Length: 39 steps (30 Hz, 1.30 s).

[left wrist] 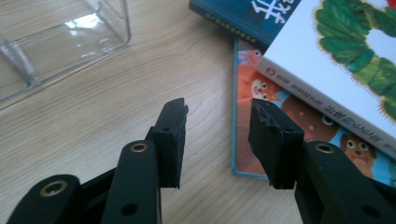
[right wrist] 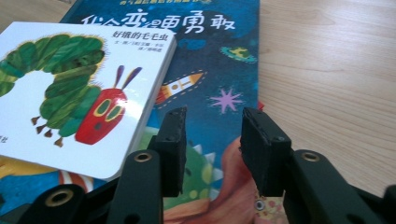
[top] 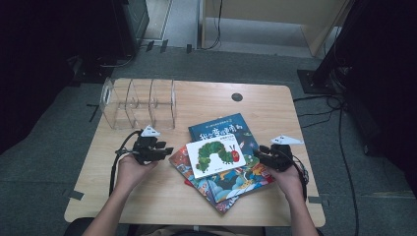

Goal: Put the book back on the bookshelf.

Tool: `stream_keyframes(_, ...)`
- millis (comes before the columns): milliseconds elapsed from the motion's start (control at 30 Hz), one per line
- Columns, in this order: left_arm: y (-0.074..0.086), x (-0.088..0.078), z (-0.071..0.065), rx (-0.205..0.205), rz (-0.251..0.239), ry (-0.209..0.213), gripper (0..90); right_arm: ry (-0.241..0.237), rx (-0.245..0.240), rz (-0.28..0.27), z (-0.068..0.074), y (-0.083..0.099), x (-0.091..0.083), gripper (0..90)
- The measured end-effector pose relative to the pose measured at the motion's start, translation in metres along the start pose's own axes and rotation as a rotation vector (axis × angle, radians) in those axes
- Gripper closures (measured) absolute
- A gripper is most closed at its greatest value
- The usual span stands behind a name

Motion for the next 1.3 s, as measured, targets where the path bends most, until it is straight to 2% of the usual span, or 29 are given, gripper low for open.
stream_keyframes(167,-0.009,0.004,-0.005,0.05,0.014,0.004,58.5,-0.015,-0.023,0.015,0.009,0.001,0.002,67.1)
stream_keyframes(367,-0.018,0.011,-0.007,0.085,0.028,0.025,67.1,-0.035,-0.047,0.022,0.017,0.004,0.003,73.2)
stream_keyframes(433,-0.02,0.013,-0.007,0.075,0.033,0.048,69.9,-0.038,-0.047,0.019,0.019,0.005,0.003,74.2)
stream_keyframes(533,-0.023,0.016,-0.004,0.038,0.039,0.078,72.8,-0.045,-0.032,0.017,0.021,0.007,0.002,75.4)
stream_keyframes(700,-0.03,0.02,-0.004,0.014,0.056,0.096,80.1,-0.05,-0.032,0.023,0.025,0.011,0.0,82.3)
stream_keyframes(900,-0.038,0.029,-0.003,0.03,0.054,0.113,84.8,-0.054,-0.044,0.037,0.028,0.015,-0.001,84.1)
stream_keyframes(1000,-0.042,0.033,-0.004,0.056,0.064,0.107,84.4,-0.067,-0.037,0.032,0.029,0.017,-0.002,86.7)
stream_keyframes(1167,-0.044,0.04,-0.002,0.07,0.065,0.101,81.7,-0.074,-0.042,0.048,0.031,0.02,-0.002,90.0)
stream_keyframes(1300,-0.043,0.044,0.001,0.059,0.065,0.107,81.6,-0.086,-0.057,0.066,0.034,0.022,0.0,90.0)
Point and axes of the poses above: each handheld gripper's, and its own axes: x roughly forward along the jaws, y roughly out of its underside, z roughly to its left, the point moved 1 cm from there along x, roughly forward along the jaws, and after that the axes turned 4 degrees about z, right-handed, at the moved point
